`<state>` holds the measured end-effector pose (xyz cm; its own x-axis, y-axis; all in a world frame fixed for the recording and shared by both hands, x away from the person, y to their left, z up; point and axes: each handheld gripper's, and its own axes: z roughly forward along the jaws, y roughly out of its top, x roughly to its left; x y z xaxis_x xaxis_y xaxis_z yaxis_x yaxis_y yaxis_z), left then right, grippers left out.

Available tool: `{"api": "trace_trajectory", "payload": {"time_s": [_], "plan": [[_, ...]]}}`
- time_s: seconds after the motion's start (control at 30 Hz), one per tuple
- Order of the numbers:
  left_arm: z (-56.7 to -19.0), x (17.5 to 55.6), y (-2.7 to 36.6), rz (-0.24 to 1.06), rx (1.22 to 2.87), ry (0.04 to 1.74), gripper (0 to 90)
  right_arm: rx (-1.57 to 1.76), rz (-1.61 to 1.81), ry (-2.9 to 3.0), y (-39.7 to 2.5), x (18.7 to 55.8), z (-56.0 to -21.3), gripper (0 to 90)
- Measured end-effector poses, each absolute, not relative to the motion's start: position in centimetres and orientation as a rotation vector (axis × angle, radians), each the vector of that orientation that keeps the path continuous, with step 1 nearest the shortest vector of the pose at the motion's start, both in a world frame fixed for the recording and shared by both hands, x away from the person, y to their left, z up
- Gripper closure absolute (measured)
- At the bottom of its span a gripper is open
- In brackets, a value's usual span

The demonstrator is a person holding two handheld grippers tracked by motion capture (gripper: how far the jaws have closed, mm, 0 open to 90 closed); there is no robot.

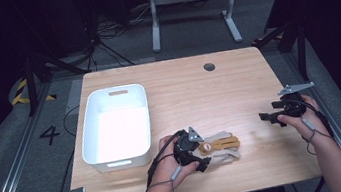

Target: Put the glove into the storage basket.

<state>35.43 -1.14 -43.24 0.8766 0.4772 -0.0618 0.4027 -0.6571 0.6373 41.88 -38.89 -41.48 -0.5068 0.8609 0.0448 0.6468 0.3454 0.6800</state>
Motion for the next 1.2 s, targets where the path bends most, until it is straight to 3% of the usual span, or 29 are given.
{"api": "trace_trajectory", "payload": {"time_s": [0.37,1.2], "plan": [[-44.3,35.6,-2.4,0.195,2.459,0.558,15.7,1.321,0.949,2.301,-38.7,41.9,-41.5,21.1],[-45.7,36.0,-3.9,0.149,2.537,0.510,8.1,1.323,0.934,2.317,-38.7,42.0,-41.7,22.9]]}}
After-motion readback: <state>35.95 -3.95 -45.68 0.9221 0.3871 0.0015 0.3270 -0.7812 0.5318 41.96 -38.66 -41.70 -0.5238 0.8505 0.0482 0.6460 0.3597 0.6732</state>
